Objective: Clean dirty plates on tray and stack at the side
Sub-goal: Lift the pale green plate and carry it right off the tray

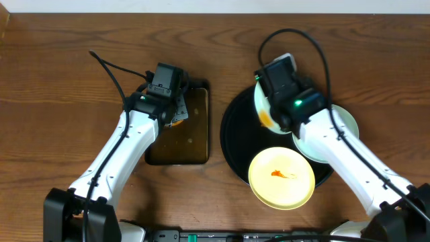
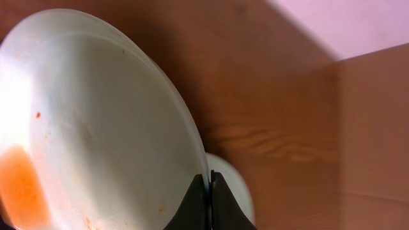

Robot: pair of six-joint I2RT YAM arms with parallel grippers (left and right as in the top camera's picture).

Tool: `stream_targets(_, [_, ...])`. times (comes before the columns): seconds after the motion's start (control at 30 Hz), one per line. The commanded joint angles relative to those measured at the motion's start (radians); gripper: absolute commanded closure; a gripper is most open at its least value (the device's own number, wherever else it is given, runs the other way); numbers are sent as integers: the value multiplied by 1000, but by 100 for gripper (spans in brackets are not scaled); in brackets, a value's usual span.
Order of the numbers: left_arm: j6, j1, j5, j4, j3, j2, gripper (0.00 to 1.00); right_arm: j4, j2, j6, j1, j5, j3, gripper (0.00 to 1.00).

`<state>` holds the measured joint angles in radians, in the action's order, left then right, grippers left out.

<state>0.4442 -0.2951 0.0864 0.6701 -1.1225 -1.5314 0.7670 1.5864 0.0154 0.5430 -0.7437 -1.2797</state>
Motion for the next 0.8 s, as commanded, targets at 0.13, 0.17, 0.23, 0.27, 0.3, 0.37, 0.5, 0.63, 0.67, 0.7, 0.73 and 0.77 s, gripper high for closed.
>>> stream_targets(0.13, [-6, 4, 23, -1, 7, 0, 92, -69, -26, 57, 100, -331, -12, 99])
stream_targets(0.17, [-6, 4, 23, -1, 7, 0, 92, -78, -26, 68, 101, -330, -12, 99])
stream_targets(0.23, [-6, 4, 23, -1, 7, 0, 92, -80, -26, 72, 102, -330, -12, 99])
stream_targets(0.27, [-6, 4, 23, -1, 7, 0, 92, -79, -26, 72, 102, -329, -12, 99])
stream_targets(0.3, [-6, 4, 23, -1, 7, 0, 92, -79, -26, 71, 102, -328, -12, 99])
stream_targets(0.37, [-6, 4, 23, -1, 7, 0, 92, -80, -26, 71, 102, -328, -12, 99])
stream_targets(0.5, [-6, 4, 23, -1, 7, 0, 92, -83, -26, 68, 98, -317, -12, 99])
stream_targets(0.63, [-6, 4, 23, -1, 7, 0, 92, -80, -26, 29, 72, -267, -12, 99])
stream_targets(0.67, [-6, 4, 23, -1, 7, 0, 92, -75, -26, 1, 57, -237, -12, 99])
stream_targets(0.7, [-6, 4, 23, -1, 7, 0, 92, -71, -26, -22, 39, -200, -12, 99])
stream_targets(0.73, [-6, 4, 23, 0, 7, 0, 92, -68, -26, -46, 11, -145, -12, 99])
stream_targets(0.77, [-6, 4, 23, 0, 7, 0, 92, -66, -26, -67, -22, -82, -12, 99])
